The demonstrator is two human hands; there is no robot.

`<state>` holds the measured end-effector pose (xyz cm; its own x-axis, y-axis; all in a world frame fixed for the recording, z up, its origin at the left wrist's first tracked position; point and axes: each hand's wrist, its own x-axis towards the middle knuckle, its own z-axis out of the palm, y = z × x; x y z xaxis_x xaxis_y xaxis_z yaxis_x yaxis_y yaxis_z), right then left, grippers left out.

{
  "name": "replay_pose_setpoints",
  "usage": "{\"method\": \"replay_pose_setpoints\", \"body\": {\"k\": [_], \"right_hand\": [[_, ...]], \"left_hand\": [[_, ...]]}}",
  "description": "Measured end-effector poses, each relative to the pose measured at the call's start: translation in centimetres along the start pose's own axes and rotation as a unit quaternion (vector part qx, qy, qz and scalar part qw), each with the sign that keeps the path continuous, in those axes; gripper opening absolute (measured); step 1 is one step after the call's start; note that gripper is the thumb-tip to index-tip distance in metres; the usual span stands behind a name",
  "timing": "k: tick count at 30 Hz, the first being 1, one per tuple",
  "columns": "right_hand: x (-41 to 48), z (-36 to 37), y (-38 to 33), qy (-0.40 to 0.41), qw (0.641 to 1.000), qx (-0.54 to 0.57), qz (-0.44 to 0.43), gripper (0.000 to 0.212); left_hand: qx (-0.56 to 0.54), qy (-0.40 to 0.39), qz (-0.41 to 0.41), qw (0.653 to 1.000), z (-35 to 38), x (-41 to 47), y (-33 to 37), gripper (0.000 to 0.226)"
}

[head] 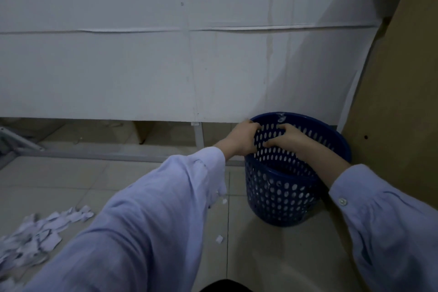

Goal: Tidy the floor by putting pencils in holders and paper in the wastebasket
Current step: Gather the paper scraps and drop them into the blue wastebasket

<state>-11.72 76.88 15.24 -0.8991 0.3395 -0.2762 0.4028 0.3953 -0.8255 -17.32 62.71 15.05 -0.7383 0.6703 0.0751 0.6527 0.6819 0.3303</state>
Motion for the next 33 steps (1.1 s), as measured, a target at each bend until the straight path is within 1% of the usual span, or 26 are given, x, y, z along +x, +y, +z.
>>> {"method": "replay_pose_setpoints", "body": {"k": [2, 4, 8, 13, 16, 22, 26, 30, 33], "right_hand": [[0.1, 1.4, -1.0, -0.008, 0.999, -0.018, -0.030, 0.087], [0.4, 3.0, -2.0, -0.015, 0.997, -0.043, -0.060, 0.085], [0.5, 7.3, -4.2, -0.024, 0.988, -0.089, -0.124, 0.086], [0.2, 14.1, -6.7, -0.057, 0.974, -0.127, -0.181, 0.085], [0.0, 18.2, -7.3, -0.087, 0.965, -0.139, -0.205, 0.082], [-0.7, 26.1, -6.5, -0.174, 0.954, -0.140, -0.200, 0.077], [-2.1, 31.0, -5.9, -0.227, 0.938, -0.155, -0.210, 0.079], [-3.9, 35.4, -5.6, -0.259, 0.924, -0.178, -0.218, 0.079], [-5.2, 38.2, -5.7, -0.274, 0.915, -0.196, -0.222, 0.080]], "left_hand": [[0.000, 0.011, -0.005, 1.000, -0.9, -1.0, -1.2, 0.066], [0.020, 0.021, -0.010, 1.000, -1.7, -2.0, -2.5, 0.061], [0.044, 0.032, -0.061, 0.997, -3.6, -5.0, -6.4, 0.074], [0.055, 0.044, -0.121, 0.990, -6.4, -10.8, -12.1, 0.073], [0.070, 0.033, -0.168, 0.983, -7.8, -15.0, -15.7, 0.072], [0.073, 0.022, -0.265, 0.961, -9.7, -24.2, -22.1, 0.071], [0.057, 0.020, -0.328, 0.943, -9.5, -30.2, -25.8, 0.072], [0.025, 0.021, -0.383, 0.923, -8.5, -36.1, -28.9, 0.072], [0.005, 0.024, -0.409, 0.912, -7.5, -40.3, -31.1, 0.071]]}}
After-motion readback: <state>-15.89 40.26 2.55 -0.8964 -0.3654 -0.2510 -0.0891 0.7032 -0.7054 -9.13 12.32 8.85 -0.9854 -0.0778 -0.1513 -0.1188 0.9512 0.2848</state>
